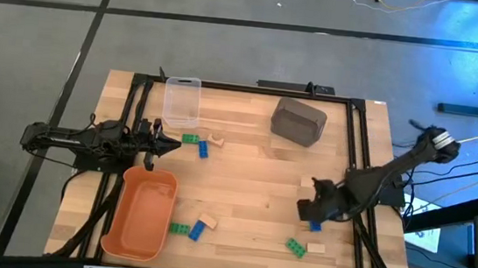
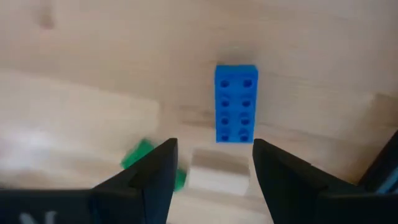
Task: Sort & place blocks by color
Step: Put the right blue game piece into the black bin
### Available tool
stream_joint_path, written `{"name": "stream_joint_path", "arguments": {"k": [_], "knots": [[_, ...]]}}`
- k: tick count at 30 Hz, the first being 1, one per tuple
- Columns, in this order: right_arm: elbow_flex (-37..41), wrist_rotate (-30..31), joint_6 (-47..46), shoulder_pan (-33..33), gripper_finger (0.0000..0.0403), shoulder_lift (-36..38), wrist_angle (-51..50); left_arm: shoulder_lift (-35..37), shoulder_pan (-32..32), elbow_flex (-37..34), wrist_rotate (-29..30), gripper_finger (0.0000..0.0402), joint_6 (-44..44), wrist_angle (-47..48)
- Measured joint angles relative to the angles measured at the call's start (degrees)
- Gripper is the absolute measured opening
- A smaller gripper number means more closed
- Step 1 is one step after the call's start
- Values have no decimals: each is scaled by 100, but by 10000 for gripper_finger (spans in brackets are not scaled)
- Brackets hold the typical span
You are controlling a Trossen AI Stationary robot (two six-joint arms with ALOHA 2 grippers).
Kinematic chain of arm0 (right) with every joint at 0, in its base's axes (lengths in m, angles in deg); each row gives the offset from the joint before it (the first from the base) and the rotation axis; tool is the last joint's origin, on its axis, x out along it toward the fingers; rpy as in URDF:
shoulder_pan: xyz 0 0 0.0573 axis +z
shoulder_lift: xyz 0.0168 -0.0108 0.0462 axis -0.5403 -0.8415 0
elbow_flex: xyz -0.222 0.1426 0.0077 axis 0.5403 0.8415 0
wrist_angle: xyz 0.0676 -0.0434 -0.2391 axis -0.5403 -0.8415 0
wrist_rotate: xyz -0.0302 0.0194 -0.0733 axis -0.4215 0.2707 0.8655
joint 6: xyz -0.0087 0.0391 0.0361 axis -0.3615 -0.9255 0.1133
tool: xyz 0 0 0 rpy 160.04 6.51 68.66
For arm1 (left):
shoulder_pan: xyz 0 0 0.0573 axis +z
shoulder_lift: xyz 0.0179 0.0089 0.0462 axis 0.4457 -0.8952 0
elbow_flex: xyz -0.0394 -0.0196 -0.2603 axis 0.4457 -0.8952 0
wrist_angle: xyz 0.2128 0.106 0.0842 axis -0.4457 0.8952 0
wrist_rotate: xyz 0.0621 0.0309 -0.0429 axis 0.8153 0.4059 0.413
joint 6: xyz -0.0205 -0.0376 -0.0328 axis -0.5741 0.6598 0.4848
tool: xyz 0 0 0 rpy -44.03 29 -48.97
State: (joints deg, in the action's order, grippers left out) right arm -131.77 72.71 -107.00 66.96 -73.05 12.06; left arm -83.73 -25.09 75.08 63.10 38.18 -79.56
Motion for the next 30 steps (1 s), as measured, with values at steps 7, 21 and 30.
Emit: {"name": "stream_joint_path", "arguments": {"k": [7, 21, 30], "knots": [[0, -269, -344, 158, 210, -1018, 85, 0, 0, -2, 2, 25, 0, 2], [0, -150, -176, 158, 210, -1817, 385, 0, 0, 0, 0, 25, 0, 2], [-28, -19, 286, 158, 196, -2135, 396, 0, -1, -1, 0, 25, 0, 2]]}}
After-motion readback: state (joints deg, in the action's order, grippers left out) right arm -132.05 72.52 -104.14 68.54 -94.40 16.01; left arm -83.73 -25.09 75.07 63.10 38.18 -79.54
